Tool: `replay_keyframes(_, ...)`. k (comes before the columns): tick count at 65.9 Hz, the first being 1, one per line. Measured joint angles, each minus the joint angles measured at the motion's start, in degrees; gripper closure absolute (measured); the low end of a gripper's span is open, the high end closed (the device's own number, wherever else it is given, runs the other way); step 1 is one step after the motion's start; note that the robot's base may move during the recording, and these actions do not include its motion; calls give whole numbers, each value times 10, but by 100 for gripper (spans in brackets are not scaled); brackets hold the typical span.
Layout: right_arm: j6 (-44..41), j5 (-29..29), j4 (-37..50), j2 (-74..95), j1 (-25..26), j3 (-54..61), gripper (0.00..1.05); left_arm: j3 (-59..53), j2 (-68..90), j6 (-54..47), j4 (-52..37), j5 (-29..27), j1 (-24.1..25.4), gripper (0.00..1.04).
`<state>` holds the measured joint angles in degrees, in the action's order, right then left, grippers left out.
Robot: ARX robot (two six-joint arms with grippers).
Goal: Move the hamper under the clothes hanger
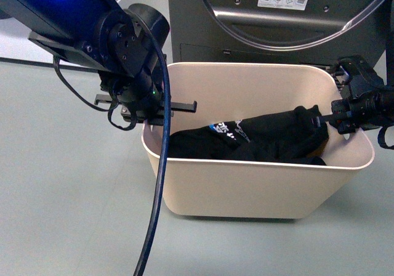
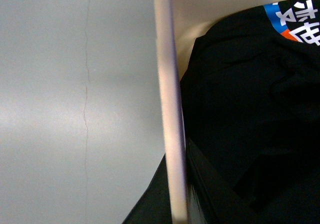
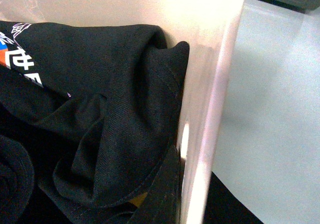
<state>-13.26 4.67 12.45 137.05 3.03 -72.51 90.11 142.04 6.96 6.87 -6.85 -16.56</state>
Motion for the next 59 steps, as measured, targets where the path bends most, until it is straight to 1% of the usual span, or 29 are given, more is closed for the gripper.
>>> replay_keyframes(59,9,3,14,-11,2,16,99,-7,-18,-8,7,-5,0,100)
